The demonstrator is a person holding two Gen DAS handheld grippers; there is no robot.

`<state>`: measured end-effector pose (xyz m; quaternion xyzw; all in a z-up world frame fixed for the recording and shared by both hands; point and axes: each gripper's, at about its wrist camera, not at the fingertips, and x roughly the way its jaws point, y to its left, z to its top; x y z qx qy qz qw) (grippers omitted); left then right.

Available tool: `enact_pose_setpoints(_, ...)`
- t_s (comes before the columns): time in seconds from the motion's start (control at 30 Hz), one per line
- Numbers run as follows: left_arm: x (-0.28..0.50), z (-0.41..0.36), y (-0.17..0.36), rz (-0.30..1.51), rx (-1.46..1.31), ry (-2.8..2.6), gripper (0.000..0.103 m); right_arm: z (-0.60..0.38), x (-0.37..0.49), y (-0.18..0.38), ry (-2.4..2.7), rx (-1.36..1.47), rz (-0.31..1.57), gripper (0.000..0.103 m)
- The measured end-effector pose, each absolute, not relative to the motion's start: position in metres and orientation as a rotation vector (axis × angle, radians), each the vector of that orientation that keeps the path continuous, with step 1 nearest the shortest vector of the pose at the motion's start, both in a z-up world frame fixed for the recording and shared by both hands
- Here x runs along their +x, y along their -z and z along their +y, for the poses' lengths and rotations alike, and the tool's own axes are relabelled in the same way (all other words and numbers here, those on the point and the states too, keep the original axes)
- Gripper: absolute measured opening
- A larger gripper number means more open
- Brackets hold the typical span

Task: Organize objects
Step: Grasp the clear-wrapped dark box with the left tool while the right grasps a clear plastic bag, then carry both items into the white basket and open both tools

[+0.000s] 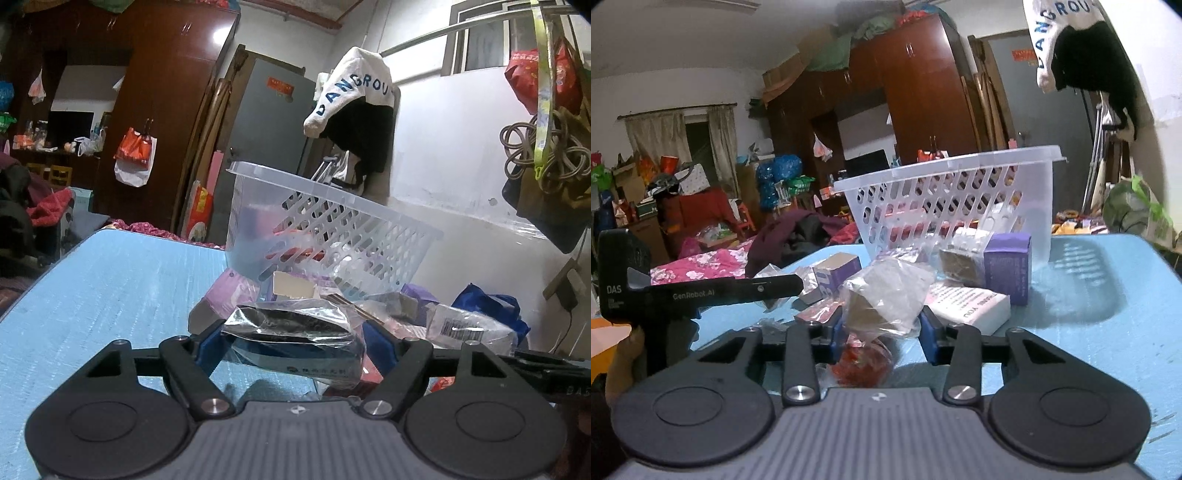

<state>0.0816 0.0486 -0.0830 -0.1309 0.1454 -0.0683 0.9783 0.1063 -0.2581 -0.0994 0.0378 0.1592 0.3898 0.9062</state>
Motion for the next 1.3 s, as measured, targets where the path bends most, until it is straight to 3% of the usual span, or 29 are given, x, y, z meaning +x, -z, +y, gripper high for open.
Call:
enact_pose_setpoints(0.73, 0.069, 0.046, 0.066, 0.195, -0.252, 0.172, 0.081, -0.264, 0.087, 0.086, -0.767, -0.022, 0.148, 0.042)
enact_pose_setpoints(1.13, 0.177, 0.042, -0.057, 0.114, -0.198, 0.204, 0.081, -0.226, 0.183, -0.023, -0.713, -0.073, 0.054, 0.043)
enact_pose_setpoints(1.2, 0.212, 0.038, -0.062, 0.155, -0.18, 0.152, 0.088, -0.216, 0.209, -0.03, -0.693, -0.088, 0.083, 0.05)
enact_pose_setpoints(1.23, 0.228, 0.036, -0.06, 0.191, -0.164, 0.136, 0.092, -0.21, 0.22, -0.03, -0.688, -0.113, 0.114, 0.063)
enact_pose_setpoints(1.3, 0.255, 0.034, -0.05, 0.289, -0.147, 0.104, 0.096, -0.202, 0.233, -0.026, -0.659, -0.143, 0.132, 0.078)
